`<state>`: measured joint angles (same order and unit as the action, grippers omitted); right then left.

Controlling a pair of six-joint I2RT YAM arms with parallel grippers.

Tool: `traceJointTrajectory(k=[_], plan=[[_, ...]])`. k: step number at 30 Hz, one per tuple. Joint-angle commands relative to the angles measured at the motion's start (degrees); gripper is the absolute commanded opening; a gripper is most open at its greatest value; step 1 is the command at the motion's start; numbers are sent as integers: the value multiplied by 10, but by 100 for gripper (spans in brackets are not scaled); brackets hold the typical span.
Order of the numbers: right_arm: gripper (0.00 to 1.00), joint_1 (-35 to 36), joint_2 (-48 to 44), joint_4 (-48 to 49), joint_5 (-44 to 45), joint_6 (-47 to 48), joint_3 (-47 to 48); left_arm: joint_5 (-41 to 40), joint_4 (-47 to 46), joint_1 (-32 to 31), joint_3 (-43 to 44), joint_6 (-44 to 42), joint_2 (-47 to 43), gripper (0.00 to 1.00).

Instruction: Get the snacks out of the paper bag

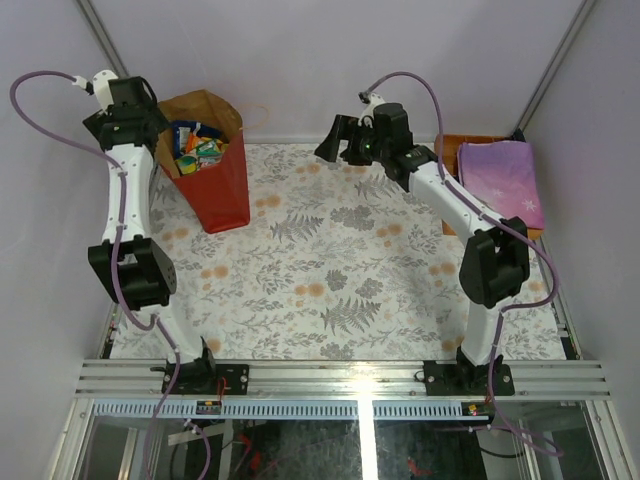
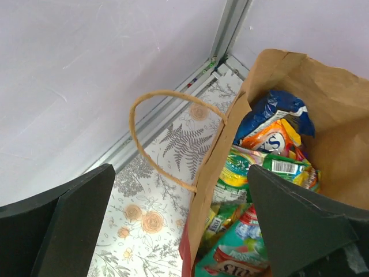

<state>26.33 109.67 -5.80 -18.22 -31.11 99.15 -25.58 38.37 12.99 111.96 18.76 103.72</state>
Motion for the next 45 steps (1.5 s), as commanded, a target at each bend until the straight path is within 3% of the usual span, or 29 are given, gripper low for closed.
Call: traceJointTrajectory(k=[1,16,19,23,29,33,45], plan=[[92,-1,-37,20,-12,18,4,-38,14,-3,47,-49,38,100],[92,-1,-97,50,-36,14,-154,21,22,12,102,-82,155,100],[92,-1,-108,41,-36,26,-168,52,18,13,100,-80,163,93],[92,-1,-134,35,-34,34,-192,106,14,13,103,-86,174,75],[92,-3,-206,13,19,64,-240,118,21,13,110,-86,182,24],[93,-16,-232,-14,50,81,-241,113,10,13,125,-83,168,1],[93,-32,-271,-24,46,71,-265,94,-12,-14,185,-148,163,0]])
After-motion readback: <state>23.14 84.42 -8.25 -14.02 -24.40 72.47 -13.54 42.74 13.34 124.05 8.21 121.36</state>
